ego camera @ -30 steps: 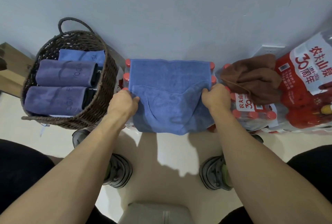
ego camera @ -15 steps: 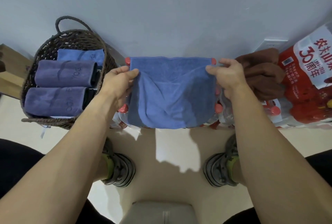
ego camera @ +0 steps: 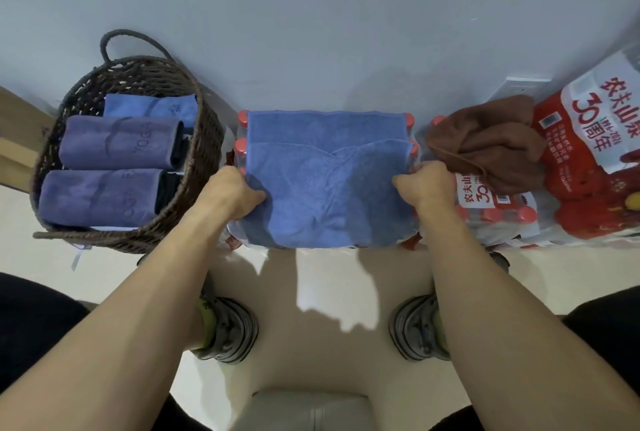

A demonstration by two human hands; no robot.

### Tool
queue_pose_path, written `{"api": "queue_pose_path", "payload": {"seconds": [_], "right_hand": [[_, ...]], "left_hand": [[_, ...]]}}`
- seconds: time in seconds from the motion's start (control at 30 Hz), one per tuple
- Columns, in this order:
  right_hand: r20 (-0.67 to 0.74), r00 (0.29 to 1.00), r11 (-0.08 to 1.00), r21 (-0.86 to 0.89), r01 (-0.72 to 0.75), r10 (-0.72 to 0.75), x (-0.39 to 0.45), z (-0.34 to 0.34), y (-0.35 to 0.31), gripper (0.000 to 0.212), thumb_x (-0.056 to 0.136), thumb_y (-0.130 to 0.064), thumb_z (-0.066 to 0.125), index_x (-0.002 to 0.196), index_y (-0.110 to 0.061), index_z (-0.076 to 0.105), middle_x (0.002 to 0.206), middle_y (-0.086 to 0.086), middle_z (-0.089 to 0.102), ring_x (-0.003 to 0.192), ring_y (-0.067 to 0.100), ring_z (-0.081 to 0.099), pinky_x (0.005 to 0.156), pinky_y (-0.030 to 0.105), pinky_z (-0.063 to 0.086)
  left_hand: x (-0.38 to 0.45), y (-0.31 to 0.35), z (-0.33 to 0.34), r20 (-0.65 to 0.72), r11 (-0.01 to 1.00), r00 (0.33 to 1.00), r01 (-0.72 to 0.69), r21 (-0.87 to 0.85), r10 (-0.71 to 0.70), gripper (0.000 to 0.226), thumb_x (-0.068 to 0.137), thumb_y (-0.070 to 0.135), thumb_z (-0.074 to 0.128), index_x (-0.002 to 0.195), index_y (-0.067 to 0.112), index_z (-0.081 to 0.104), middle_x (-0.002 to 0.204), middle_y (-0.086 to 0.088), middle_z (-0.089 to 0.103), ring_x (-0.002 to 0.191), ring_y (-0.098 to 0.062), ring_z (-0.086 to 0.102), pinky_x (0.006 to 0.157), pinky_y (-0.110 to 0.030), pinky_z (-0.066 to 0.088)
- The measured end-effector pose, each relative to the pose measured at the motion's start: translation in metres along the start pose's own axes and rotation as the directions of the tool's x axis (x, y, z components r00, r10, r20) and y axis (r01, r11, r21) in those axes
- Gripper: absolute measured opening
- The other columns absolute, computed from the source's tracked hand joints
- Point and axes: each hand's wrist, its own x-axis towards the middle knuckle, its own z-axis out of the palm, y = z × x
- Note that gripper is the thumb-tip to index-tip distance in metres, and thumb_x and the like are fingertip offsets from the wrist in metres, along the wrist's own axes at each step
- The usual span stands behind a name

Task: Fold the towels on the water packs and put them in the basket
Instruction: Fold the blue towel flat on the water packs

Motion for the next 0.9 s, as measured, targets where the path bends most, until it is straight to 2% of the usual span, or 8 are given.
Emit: {"api": "queue_pose_path", "payload": {"seconds": [0.1, 0.17, 0.33, 0.5, 0.63, 0.67, 0.8, 0.9], "right_hand": [[0.126, 0.988, 0.991, -0.111, -0.075, 0.089, 0.008, -0.016, -0.005, 0.032, 0.084, -0.018, 0.068, 0.112, -0.003, 0.061, 0.096, 0.014, 0.063, 0.081, 0.031, 0.06, 0.069, 0.034, 0.048], [0.281, 0.947, 0.987, -0.091, -0.132, 0.153, 0.011, -0.035, -0.011, 0.027, 0.082, -0.013, 0.067, 0.106, -0.002, 0.061, 0.09, 0.014, 0.064, 0.077, 0.03, 0.062, 0.073, 0.038, 0.055], [0.475, 0.865, 0.986, -0.046, -0.16, 0.163, 0.018, -0.08, -0.014, 0.025, 0.079, -0.019, 0.073, 0.1, -0.009, 0.064, 0.091, 0.013, 0.073, 0.082, 0.027, 0.072, 0.076, 0.039, 0.06], [0.241, 0.97, 0.896, 0.436, -0.081, -0.03, 0.025, -0.067, -0.015, 0.025, 0.085, -0.016, 0.075, 0.104, -0.002, 0.068, 0.1, 0.017, 0.072, 0.082, 0.025, 0.071, 0.058, 0.03, 0.061], [-0.017, 0.993, 0.817, 0.567, 0.104, -0.115, 0.023, -0.034, -0.014, 0.033, 0.081, -0.015, 0.078, 0.108, -0.014, 0.059, 0.109, 0.008, 0.065, 0.101, 0.025, 0.066, 0.088, 0.037, 0.057], [-0.083, 0.982, 0.836, 0.516, 0.186, -0.167, 0.019, -0.027, -0.014, 0.033, 0.08, -0.013, 0.077, 0.107, -0.015, 0.059, 0.108, 0.007, 0.064, 0.099, 0.021, 0.065, 0.089, 0.033, 0.055], [-0.382, 0.831, 0.77, 0.348, 0.534, -0.404, -0.02, 0.011, -0.026, 0.024, 0.078, -0.003, 0.066, 0.089, -0.023, 0.06, 0.091, -0.001, 0.064, 0.077, 0.006, 0.06, 0.074, 0.013, 0.049], [-0.04, 0.831, 0.755, 0.394, 0.524, -0.555, -0.052, 0.055, -0.032, 0.021, 0.077, -0.006, 0.07, 0.09, -0.021, 0.063, 0.084, -0.004, 0.061, 0.068, 0.006, 0.055, 0.071, 0.024, 0.053]], "left_hand": [[0.0, 0.003, -0.004, -0.032, 0.998, 0.999, -0.007, -0.068, 0.004, 0.026, 0.088, 0.031, 0.068, 0.09, 0.005, 0.064, 0.081, -0.014, 0.069, 0.068, -0.027, 0.067, 0.065, -0.038, 0.058], [0.0, 0.003, -0.01, -0.053, 0.987, 0.999, -0.008, -0.163, -0.001, 0.032, 0.084, 0.037, 0.072, 0.082, 0.005, 0.068, 0.08, -0.013, 0.07, 0.067, -0.024, 0.066, 0.06, -0.033, 0.055], [-0.002, 0.003, -0.026, 0.049, 0.879, 0.996, 0.084, -0.469, -0.069, 0.038, 0.075, 0.042, 0.081, 0.086, 0.006, 0.073, 0.093, -0.014, 0.073, 0.086, -0.034, 0.07, 0.082, -0.047, 0.058], [-0.007, 0.014, -0.027, 0.033, 0.664, 0.992, 0.104, -0.741, -0.118, 0.035, 0.079, 0.03, 0.08, 0.097, 0.001, 0.07, 0.093, -0.015, 0.072, 0.069, -0.027, 0.066, 0.062, -0.034, 0.056], [-0.015, 0.024, -0.021, -0.054, 0.402, 0.998, -0.055, -0.914, 0.015, 0.038, 0.086, 0.015, 0.074, 0.12, 0.01, 0.057, 0.094, -0.007, 0.07, 0.073, -0.014, 0.068, 0.059, -0.025, 0.055], [-0.017, 0.024, -0.019, -0.103, 0.427, 0.994, -0.111, -0.897, 0.042, 0.052, 0.084, 0.015, 0.076, 0.129, 0.015, 0.05, 0.093, 0.0, 0.071, 0.081, -0.012, 0.07, 0.066, -0.024, 0.056], [-0.018, 0.01, -0.001, -0.274, 0.883, 0.954, -0.23, -0.409, 0.122, 0.076, 0.075, 0.027, 0.083, 0.138, 0.017, 0.041, 0.105, 0.005, 0.066, 0.095, -0.011, 0.063, 0.083, -0.026, 0.047], [-0.024, -0.006, 0.021, -0.228, 0.979, 0.967, -0.145, -0.142, 0.11, 0.062, 0.073, 0.034, 0.084, 0.121, 0.008, 0.055, 0.113, -0.009, 0.065, 0.102, -0.028, 0.063, 0.079, -0.031, 0.048]]}}
